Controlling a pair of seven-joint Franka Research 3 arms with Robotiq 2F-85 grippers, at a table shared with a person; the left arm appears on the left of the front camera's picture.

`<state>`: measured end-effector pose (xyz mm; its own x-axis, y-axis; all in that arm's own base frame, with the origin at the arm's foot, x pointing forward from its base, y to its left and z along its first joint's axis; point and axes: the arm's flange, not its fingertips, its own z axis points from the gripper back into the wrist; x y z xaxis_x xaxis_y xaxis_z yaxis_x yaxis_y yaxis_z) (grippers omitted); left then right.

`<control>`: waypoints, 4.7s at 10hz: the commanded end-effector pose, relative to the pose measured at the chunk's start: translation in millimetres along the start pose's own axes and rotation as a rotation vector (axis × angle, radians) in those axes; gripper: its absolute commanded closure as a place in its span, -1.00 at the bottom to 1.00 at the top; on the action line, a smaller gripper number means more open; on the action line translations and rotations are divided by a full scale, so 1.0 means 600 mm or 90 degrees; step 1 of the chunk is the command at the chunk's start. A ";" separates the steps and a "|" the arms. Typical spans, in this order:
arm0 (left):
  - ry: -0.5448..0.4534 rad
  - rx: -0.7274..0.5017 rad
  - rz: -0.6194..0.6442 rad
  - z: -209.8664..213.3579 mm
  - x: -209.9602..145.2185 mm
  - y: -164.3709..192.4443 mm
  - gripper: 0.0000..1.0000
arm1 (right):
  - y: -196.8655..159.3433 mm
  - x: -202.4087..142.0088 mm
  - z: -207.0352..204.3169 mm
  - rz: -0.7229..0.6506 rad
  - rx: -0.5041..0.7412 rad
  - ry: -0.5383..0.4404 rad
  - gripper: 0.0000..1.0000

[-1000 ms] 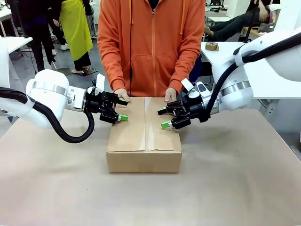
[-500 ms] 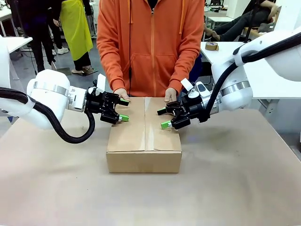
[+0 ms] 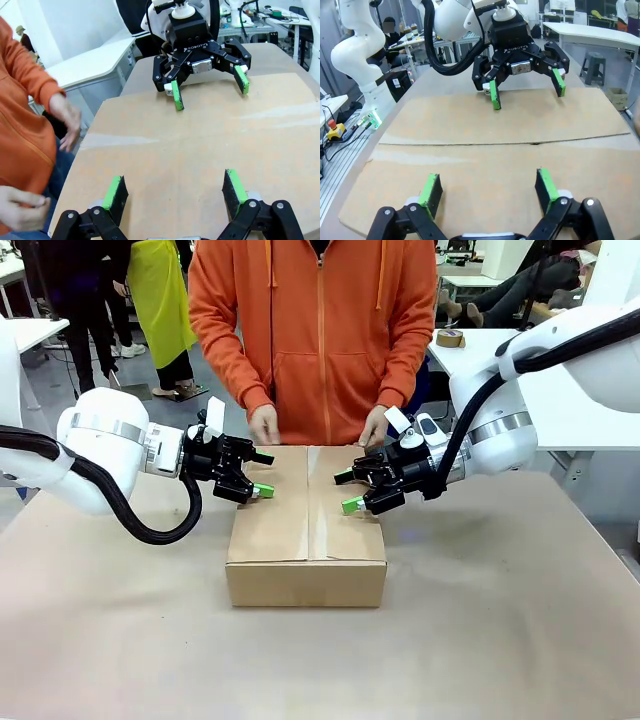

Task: Pack the gift set into the box.
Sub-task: Press and hold the closed box until the human finishes sealing it.

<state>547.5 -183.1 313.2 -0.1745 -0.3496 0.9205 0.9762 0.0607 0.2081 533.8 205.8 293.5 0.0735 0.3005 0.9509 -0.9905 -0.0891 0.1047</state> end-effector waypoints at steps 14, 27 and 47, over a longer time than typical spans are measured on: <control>0.004 -0.006 -0.003 0.002 -0.002 -0.008 -1.00 | 0.000 -0.001 -0.006 0.002 -0.002 0.003 -1.00; 0.004 -0.006 -0.003 0.002 -0.002 -0.008 -1.00 | 0.000 -0.001 -0.006 0.002 -0.002 0.003 -1.00; 0.004 -0.006 -0.003 0.002 -0.002 -0.008 -1.00 | 0.000 -0.001 -0.006 0.002 -0.002 0.003 -1.00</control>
<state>547.4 -183.1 313.2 -0.1744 -0.3496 0.9205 0.9762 0.0607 0.2080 533.7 205.9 293.6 0.0733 0.3005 0.9510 -0.9905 -0.0893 0.1046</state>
